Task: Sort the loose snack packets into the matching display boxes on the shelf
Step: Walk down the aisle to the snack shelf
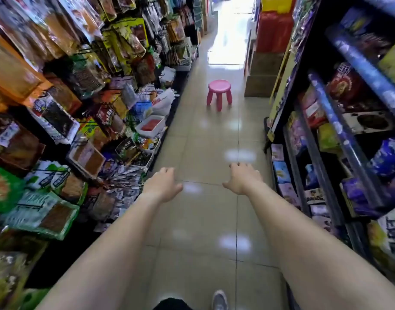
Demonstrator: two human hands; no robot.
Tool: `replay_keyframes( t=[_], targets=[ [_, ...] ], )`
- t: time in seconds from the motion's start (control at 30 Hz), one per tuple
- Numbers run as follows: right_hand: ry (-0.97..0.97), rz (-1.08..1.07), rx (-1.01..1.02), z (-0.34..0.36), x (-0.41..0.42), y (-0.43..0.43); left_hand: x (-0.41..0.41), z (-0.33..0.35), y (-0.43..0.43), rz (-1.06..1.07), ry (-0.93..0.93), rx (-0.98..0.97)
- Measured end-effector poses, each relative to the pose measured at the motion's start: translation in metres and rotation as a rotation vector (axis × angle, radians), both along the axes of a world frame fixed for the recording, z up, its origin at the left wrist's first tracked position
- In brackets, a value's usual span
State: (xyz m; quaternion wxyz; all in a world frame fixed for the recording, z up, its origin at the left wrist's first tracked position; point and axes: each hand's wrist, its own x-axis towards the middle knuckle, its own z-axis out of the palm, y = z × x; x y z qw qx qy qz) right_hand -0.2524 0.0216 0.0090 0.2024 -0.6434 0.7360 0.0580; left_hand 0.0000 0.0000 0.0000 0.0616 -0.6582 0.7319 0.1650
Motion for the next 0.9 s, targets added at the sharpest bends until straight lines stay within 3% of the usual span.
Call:
replay_keyframes(
  t=[0.47,0.9],
  targets=[
    [0.029,-0.084,-0.023,0.008,-0.049,-0.095,-0.033,0.010,-0.120,-0.094,0.016,-0.017],
    [0.052,-0.028,0.004,0.002,0.003,-0.346,0.001,-0.004,-0.366,-0.112,0.039,0.051]
  ],
)
